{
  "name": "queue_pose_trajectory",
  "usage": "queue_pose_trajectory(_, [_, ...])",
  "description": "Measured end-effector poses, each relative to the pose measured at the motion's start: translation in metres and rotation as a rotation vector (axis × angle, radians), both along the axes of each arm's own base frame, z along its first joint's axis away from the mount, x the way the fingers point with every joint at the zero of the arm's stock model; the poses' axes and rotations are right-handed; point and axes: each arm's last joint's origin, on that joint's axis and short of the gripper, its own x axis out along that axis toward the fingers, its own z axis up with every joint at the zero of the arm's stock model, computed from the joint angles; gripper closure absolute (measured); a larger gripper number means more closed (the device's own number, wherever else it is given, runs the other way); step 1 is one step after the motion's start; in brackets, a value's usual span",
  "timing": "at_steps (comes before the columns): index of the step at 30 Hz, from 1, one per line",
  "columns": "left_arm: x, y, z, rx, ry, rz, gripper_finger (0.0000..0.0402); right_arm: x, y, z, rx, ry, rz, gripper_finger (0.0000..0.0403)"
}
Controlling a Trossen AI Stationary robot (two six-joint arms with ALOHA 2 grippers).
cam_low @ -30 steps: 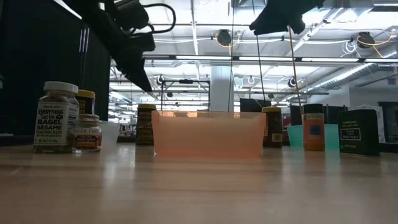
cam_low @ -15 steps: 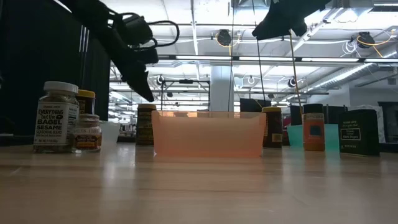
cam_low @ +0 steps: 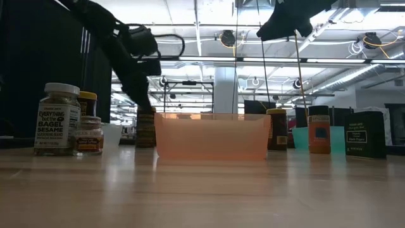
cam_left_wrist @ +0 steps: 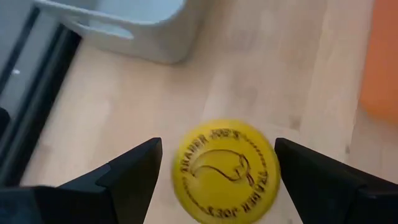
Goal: Sort spices by type
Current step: Put the top left yellow seasoning bottle into the orange bin
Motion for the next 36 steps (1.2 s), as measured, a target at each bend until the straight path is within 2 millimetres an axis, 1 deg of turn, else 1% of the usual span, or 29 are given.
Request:
queue_pose_trajectory(2, [0.001,0.001,0.008,0.024,-0.036,0.000,0.0084,0.000,0.000,0.000,0.000,0.000,0.000,0.0259])
queue_pose_trajectory(4, [0.000,0.000,0.010,0.027,-0.042,0.000,0.0084,0.000,0.000,0.000,-0.001,0.000,-0.002,0.0259])
queue_pose_trajectory(9, [-0.004,-0.002,0.009,0.007,-0.012,0.000,0.0084,0.000,0.000,0.000,-0.001,0.001,-0.003,0.0259])
queue_pose_trajectory(11, [-0.005,-0.004,0.005,-0.007,0.009,0.000,0.0084,0.000,0.000,0.000,-0.001,0.005,-0.002,0.0259])
queue_pose_trajectory(19, [-0.005,-0.003,0.003,0.005,-0.005,0.001,0.0086,0.000,0.000,-0.001,-0.001,0.006,-0.004,0.0259])
queue_pose_trajectory(23, [-0.005,-0.002,0.002,0.010,0.002,0.012,0.0101,0.000,0.000,-0.001,0.001,0.005,-0.005,0.0259])
queue_pose_trajectory(27, [-0.007,-0.003,-0.001,0.001,0.034,0.020,0.0123,0.000,0.000,-0.001,0.001,0.005,-0.005,0.0259])
queue_pose_trajectory(32, [-0.007,-0.003,0.000,0.005,0.029,0.021,0.0153,0.000,0.000,-0.001,0.001,0.005,-0.005,0.0259])
queue_pose_trajectory(36, [-0.006,-0.003,0.000,0.006,0.028,0.021,0.0161,0.000,0.000,-0.001,0.001,0.005,-0.005,0.0259])
